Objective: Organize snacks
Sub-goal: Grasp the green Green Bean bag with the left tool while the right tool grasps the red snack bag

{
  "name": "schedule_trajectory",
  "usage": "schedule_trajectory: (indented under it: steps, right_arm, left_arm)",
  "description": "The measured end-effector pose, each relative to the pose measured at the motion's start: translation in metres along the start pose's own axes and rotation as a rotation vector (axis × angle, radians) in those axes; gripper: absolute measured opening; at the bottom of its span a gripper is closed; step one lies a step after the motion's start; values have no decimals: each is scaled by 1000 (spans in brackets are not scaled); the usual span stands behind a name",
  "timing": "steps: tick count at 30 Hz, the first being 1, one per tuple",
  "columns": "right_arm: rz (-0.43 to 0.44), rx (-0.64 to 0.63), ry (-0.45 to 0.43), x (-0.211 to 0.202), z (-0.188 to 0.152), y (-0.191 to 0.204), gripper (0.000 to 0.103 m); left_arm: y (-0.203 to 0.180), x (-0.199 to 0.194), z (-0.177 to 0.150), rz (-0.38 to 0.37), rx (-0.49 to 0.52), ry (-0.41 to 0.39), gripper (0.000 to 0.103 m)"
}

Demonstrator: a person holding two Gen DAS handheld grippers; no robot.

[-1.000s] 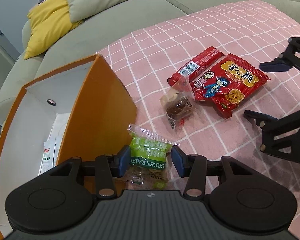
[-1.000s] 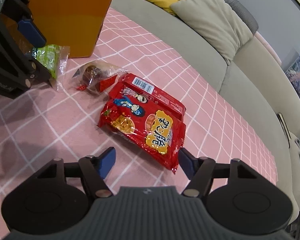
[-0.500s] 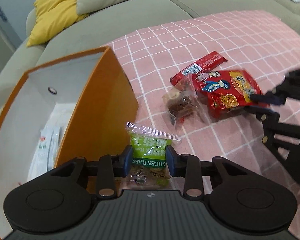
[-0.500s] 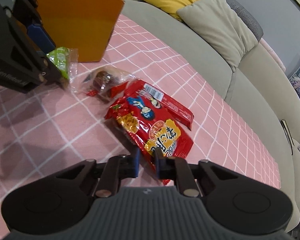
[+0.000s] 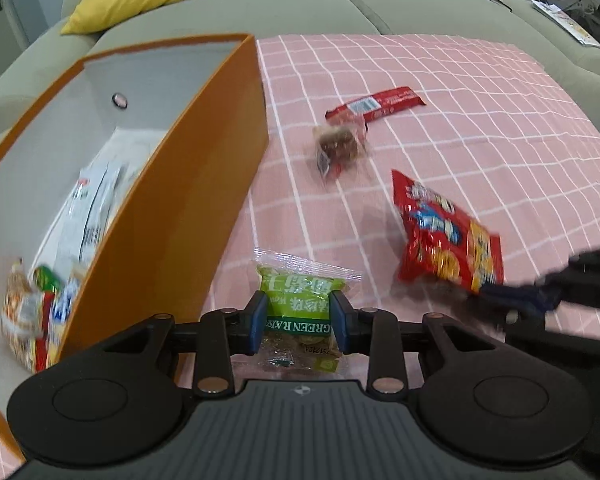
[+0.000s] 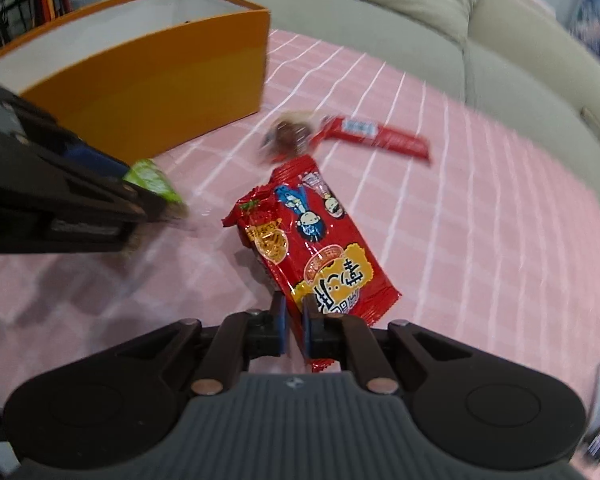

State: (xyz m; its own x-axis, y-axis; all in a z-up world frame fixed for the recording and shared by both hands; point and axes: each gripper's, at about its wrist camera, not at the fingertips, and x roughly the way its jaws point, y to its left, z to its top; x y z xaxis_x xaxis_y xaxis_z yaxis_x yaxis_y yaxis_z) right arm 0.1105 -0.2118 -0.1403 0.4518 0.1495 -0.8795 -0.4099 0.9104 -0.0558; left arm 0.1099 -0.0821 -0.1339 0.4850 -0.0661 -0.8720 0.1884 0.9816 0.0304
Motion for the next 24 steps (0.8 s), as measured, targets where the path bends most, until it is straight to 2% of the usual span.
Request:
schedule_trajectory:
  steps: [7,13,15,16,17,21,23,24]
  right_arm:
    - [132,205,89,-13,-19,16,2]
    - [114,161,31,-21,-21,18,10]
    - [115,114,-9,-23,-19,14,32]
    - [116,85,-28,-26,-20,13,51]
    - [116,46,-49,-26,-21,13,60]
    - [105,-115,-68,-20,-20,14,72]
    - [113,-158,-67,-13,-16,11,82]
    - [124,-166,-65,-10,-14,8,83]
  left_arm:
    - [9,-10,-19,-46,-50,13,37]
    - [15,-11,-20,-67,-67,16,38]
    - [16,-10,-20,-78,-65,14,39]
    - [17,-9,-20,-85,-61,15,41]
    - [18,-8,-19,-82,-59,18,42]
    - [22,-4,-20,-77,-69,31,43]
    - [24,-2,-20,-75,-77,39,46]
    - [25,0,-19,-70,-76,49,48]
